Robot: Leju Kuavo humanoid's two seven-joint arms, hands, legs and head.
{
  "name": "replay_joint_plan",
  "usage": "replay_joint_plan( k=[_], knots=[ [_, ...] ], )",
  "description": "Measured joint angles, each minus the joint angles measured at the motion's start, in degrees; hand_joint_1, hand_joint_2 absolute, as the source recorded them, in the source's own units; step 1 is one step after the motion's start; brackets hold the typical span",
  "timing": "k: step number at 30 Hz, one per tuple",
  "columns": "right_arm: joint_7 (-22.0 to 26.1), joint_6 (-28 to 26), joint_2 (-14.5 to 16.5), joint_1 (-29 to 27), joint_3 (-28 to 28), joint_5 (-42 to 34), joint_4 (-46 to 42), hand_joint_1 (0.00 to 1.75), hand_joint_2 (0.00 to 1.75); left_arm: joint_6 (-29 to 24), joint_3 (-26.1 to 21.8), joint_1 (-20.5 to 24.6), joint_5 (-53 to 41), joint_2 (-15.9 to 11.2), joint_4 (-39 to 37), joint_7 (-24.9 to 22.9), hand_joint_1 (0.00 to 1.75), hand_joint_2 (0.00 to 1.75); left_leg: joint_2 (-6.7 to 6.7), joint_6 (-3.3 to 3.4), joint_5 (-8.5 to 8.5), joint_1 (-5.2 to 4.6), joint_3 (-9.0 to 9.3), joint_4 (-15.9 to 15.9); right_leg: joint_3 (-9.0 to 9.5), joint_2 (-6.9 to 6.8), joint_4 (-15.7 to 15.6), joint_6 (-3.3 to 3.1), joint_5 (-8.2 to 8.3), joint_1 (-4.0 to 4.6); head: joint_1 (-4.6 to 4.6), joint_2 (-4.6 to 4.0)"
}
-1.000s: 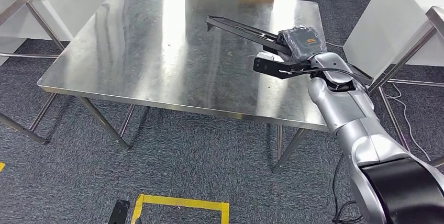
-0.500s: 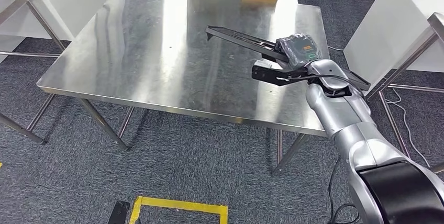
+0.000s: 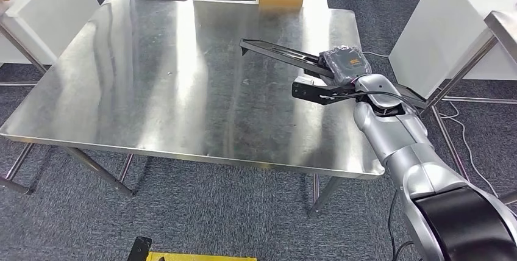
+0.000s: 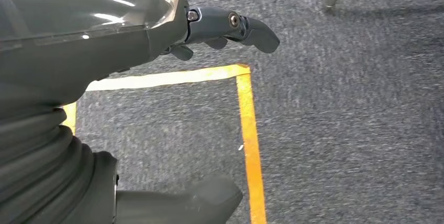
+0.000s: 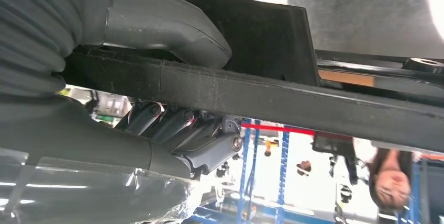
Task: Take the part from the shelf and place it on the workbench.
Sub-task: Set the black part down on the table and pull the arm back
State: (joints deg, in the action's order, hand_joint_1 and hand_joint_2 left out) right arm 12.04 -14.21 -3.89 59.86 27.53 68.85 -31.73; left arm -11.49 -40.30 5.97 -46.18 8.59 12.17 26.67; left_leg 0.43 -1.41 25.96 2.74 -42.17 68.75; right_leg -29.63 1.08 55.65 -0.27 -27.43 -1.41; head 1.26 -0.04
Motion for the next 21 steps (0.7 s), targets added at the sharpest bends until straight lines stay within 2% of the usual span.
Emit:
replay_joint_plan(
  k=[1,2,3,5,7,9,11,12,13,14,15,16,17,18,19,20,21],
  knots=[
    [0.0,0.0,0.0,-0.1,0.0,0.0,0.1,1.75,1.75,0.0,0.0,-0.1,0.0,-0.1,0.0,0.0,0.00,1.75,-0.03,0.23,-3.31,-0.08,0.52,-3.7,0.87,0.09,-0.1,0.34,-0.87,0.03,-0.02,0.00],
    [0.1,0.0,0.1,-0.2,0.0,0.0,0.2,1.75,1.75,0.0,0.0,-0.2,0.0,-0.1,-0.1,0.0,0.00,1.75,-0.08,0.46,-5.38,-0.25,1.44,-7.0,1.63,0.21,-0.2,0.79,-1.65,0.27,-0.06,0.00],
    [0.2,0.0,0.2,-0.1,0.0,-0.1,0.3,1.75,1.75,0.0,-0.1,-0.2,0.0,-0.1,-0.1,0.0,0.00,1.75,-0.16,0.76,-5.90,-0.46,2.39,-9.3,2.15,0.31,-0.3,1.30,-2.25,0.53,-0.04,0.00],
    [0.8,0.0,0.4,-0.1,0.0,-0.3,0.4,1.75,1.75,0.0,-0.1,-0.2,0.0,-0.1,-0.2,-0.1,0.00,1.75,-0.34,1.64,-4.25,-0.99,3.78,-10.9,2.82,0.40,-0.5,2.27,-2.55,1.03,-0.06,0.00],
    [1.4,0.0,0.7,-0.2,0.0,-0.6,0.4,1.75,1.75,-0.1,-0.1,-0.1,0.0,0.0,-0.2,-0.1,0.00,1.75,-0.53,2.73,-3.26,-1.16,5.01,-11.8,2.16,0.12,1.3,3.00,-1.93,0.88,-0.15,0.00],
    [2.1,0.0,1.2,-0.8,0.0,-0.8,0.7,1.75,1.75,-0.1,-0.3,-0.1,0.1,0.0,-0.2,0.4,0.00,1.75,-0.74,3.46,-2.80,-1.18,6.91,-12.9,-1.05,-0.27,7.3,3.09,-1.89,0.73,-0.31,0.00],
    [2.9,0.0,2.0,-2.3,0.3,-0.5,1.3,1.75,1.75,0.0,-0.5,-0.2,0.5,0.0,-0.2,1.7,0.00,1.75,-1.02,3.86,-2.17,-1.35,9.05,-14.0,-5.59,-0.39,14.5,2.46,-4.23,0.79,-0.44,0.00],
    [3.3,0.0,2.4,-3.0,0.5,-0.2,1.6,1.75,1.75,-0.4,-0.6,-0.3,0.6,0.1,-0.2,2.5,0.00,1.75,-1.24,3.99,-1.70,-1.47,10.06,-14.4,-7.56,-0.39,16.5,2.19,-5.73,0.87,-0.48,0.00],
    [3.5,0.1,2.9,-3.5,0.9,0.1,1.8,1.75,1.75,-1.4,-0.7,-0.3,0.7,0.2,-0.2,3.3,0.00,1.75,-1.43,4.07,-1.19,-1.64,10.95,-14.7,-8.99,-0.39,16.8,2.11,-6.57,0.98,-0.50,0.00],
    [3.8,0.1,3.5,-3.7,1.2,0.3,1.9,1.75,1.75,-3.0,-0.7,-0.3,0.7,0.4,-0.2,3.9,0.00,1.75,-1.60,4.12,-0.65,-1.89,11.74,-14.8,-9.71,-0.40,15.4,2.29,-6.17,1.16,-0.50,0.00],
    [4.1,0.1,4.0,-3.6,1.6,0.5,2.0,1.75,1.75,-5.0,-0.8,-0.2,0.6,0.6,-0.2,4.4,0.00,1.75,-1.70,4.16,-0.08,-2.21,12.50,-14.8,-9.72,-0.40,12.1,2.64,-4.12,1.39,-0.48,0.00],
    [4.6,0.1,4.5,-3.5,2.0,0.5,2.0,1.75,1.75,-6.9,-0.8,-0.1,0.4,1.0,-0.2,4.7,0.00,1.75,-1.74,4.22,0.49,-2.46,13.16,-14.8,-9.32,-0.44,7.8,2.97,-0.59,1.72,-0.47,0.00],
    [5.1,0.1,5.1,-3.3,2.4,0.5,2.0,1.75,1.75,-8.5,-0.8,0.1,0.2,1.4,-0.2,4.8,0.00,1.75,-1.78,4.19,1.07,-2.75,13.75,-14.7,-9.02,-0.43,3.4,2.97,3.28,2.12,-0.35,0.00],
    [5.6,0.1,5.7,-3.2,2.9,0.5,2.1,1.75,1.75,-9.7,-0.8,0.3,0.0,1.8,-0.2,4.7,0.00,1.75,-1.85,4.03,1.67,-2.91,14.13,-14.7,-8.53,-0.40,0.1,2.51,6.38,2.53,-0.35,-0.01],
    [6.1,0.1,6.4,-3.2,3.4,0.5,2.1,1.75,1.75,-10.5,-0.8,0.5,-0.3,2.2,-0.2,4.8,0.00,1.75,-1.94,3.81,2.11,-2.93,14.52,-14.7,-8.29,-0.33,-1.7,1.70,8.29,2.96,-0.32,-0.01],
    [6.5,0.0,7.2,-3.2,3.9,0.5,2.2,1.75,1.75,-11.1,-0.8,0.7,-0.5,2.5,-0.3,4.9,0.00,1.75,-1.97,3.53,2.35,-3.00,14.81,-14.4,-8.10,-0.26,-2.3,0.68,8.77,3.25,-0.34,-0.01],
    [6.8,0.0,8.1,-3.2,4.4,0.4,2.1,1.75,1.75,-11.8,-0.7,0.8,-0.7,2.7,-0.2,5.2,0.00,1.75,-1.96,3.24,2.57,-2.97,15.07,-14.3,-7.43,-0.24,-2.3,-0.25,8.62,3.10,-0.46,-0.01]
  ],
)
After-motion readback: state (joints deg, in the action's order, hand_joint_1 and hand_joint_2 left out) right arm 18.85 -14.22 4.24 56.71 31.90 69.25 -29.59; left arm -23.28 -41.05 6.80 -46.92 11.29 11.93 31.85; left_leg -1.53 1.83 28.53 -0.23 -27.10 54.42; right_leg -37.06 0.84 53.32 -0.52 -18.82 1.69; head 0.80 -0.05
